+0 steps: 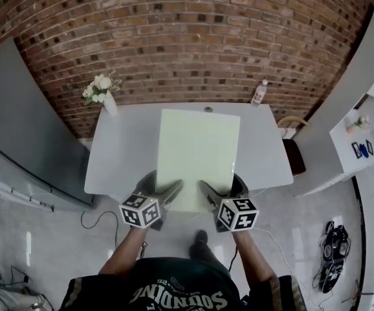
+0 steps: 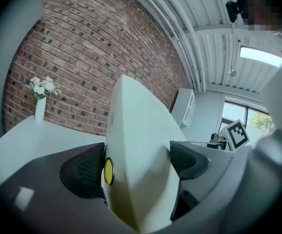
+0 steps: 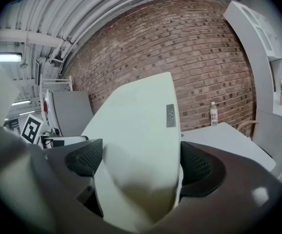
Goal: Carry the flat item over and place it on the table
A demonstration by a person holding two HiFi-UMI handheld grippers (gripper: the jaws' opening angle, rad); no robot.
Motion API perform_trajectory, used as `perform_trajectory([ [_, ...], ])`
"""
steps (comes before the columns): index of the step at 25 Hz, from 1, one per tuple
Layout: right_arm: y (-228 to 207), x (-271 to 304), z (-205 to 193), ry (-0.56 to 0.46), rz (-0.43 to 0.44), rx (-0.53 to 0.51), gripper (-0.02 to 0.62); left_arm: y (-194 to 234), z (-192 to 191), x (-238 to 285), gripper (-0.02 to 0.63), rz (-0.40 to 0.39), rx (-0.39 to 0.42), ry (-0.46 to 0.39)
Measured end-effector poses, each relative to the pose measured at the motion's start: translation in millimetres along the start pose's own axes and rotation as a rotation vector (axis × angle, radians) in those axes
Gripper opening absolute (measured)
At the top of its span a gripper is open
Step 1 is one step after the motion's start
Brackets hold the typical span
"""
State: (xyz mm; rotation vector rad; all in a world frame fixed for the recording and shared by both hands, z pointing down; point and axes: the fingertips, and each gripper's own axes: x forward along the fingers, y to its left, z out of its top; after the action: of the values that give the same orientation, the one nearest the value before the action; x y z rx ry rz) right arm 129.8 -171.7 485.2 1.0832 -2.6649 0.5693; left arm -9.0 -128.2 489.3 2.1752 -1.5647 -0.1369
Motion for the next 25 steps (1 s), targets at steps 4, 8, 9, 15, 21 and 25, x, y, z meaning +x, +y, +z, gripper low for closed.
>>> perform_trajectory([
  [4,-27,17,13,0.018,0.044,-0.009,0.494,0,4,28,0.425,0.045,-0.011,-0.011],
  [8,-46,33,24,0.030,0.087,-0.018,0.494,2,9,49,0.425,0.088,-0.018,-0.024],
  [9,-51,37,27,0.031,0.099,-0.020,0.494,2,11,54,0.425,0.100,-0.018,-0.028],
  [15,-74,54,36,0.050,0.155,-0.028,0.494,3,13,77,0.425,0.156,-0.031,-0.041],
  [21,-93,67,41,0.068,0.186,-0.034,0.492,4,13,97,0.425,0.191,-0.044,-0.047],
  [25,-95,78,48,0.070,0.208,-0.033,0.492,8,19,102,0.425,0.212,-0.042,-0.052],
])
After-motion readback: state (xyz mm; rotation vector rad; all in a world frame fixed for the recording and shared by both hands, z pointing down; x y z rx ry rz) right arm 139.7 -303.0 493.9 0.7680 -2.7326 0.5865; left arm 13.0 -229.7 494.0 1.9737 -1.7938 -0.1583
